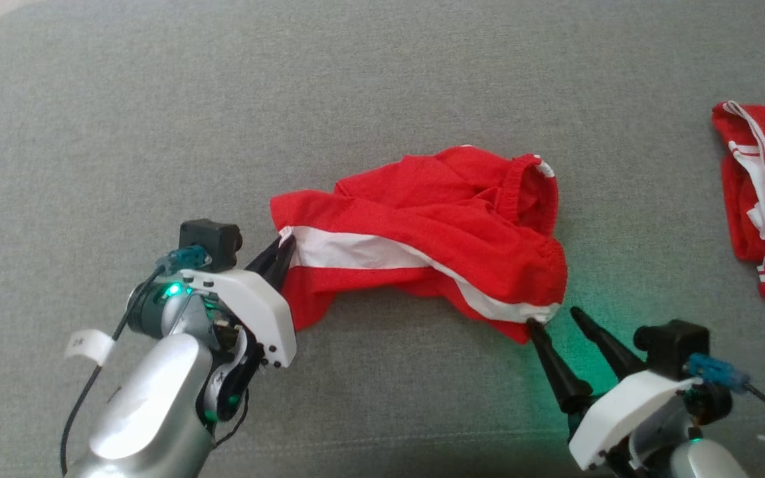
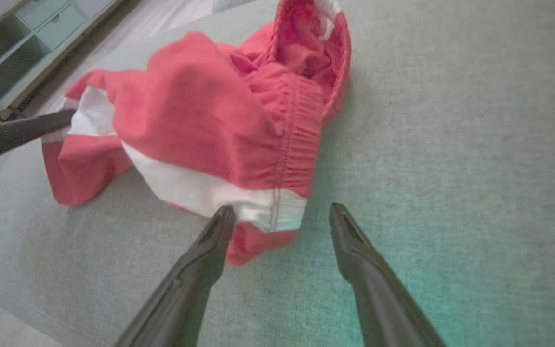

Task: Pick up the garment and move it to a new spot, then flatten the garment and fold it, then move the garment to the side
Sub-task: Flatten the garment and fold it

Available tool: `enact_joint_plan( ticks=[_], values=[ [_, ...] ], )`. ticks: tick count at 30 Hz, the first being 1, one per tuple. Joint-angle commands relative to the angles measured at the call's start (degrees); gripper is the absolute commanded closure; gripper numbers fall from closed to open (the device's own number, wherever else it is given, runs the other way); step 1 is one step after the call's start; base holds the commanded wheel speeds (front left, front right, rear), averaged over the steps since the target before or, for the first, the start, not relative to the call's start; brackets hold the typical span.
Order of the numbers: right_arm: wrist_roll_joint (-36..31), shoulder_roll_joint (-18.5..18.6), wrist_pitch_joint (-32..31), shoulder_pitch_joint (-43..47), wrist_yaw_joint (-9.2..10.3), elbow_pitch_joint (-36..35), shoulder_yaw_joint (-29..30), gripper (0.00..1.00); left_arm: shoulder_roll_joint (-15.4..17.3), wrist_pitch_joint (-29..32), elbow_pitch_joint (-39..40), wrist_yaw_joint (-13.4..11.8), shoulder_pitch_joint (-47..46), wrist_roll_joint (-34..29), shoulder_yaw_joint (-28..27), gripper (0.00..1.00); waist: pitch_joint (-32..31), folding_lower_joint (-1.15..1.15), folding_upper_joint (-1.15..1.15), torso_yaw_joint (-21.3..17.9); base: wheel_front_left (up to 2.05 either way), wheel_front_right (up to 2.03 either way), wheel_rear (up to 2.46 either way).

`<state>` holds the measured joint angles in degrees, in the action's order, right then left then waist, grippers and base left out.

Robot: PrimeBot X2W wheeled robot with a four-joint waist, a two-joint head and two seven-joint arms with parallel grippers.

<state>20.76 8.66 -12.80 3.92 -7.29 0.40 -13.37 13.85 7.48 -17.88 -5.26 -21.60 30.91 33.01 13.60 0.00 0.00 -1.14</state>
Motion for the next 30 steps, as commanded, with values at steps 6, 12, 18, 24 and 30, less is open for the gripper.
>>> enact_joint_plan(
  ticks=[6, 12, 18, 24, 30],
  values=[
    [1.8, 1.6, 0.7, -4.5, -0.20, 1.2, -3.1, 0.00, 1.6, -0.1, 2.8, -0.6, -1.8, -0.1, -1.5, 1.00, 0.4, 0.00, 0.00, 0.3, 0.00, 0.00, 0.00],
    [3.2, 2.3, 2.0, -5.8, -0.20, 1.5, -3.7, 1.00, 2.1, -1.5, 3.8, -0.9, -1.8, -0.4, -1.7, 1.00, 0.5, 0.00, 0.00, 0.5, 0.00, 0.00, 0.00],
    [2.3, 4.3, 2.5, -7.1, -0.20, -4.5, -0.4, 1.00, 4.9, -4.2, 9.0, -1.9, -1.5, -2.6, -2.4, 1.00, -1.2, 0.00, 0.00, -0.1, 0.00, 0.00, 0.00],
    [1.6, 7.0, -0.3, -11.3, -0.20, -12.2, 3.0, 1.00, 7.8, -4.7, 16.8, -2.8, -2.7, -4.5, -3.6, 1.00, -3.7, 0.00, 0.00, -0.3, 0.00, 0.00, 0.00],
    [0.8, 10.5, -5.0, -18.7, -0.20, -20.2, 7.6, 1.00, 10.7, -3.7, 26.1, -3.7, -7.5, -6.7, -5.8, 1.00, -6.8, 0.00, 0.00, 0.2, 0.00, 0.00, 0.00]
  ],
)
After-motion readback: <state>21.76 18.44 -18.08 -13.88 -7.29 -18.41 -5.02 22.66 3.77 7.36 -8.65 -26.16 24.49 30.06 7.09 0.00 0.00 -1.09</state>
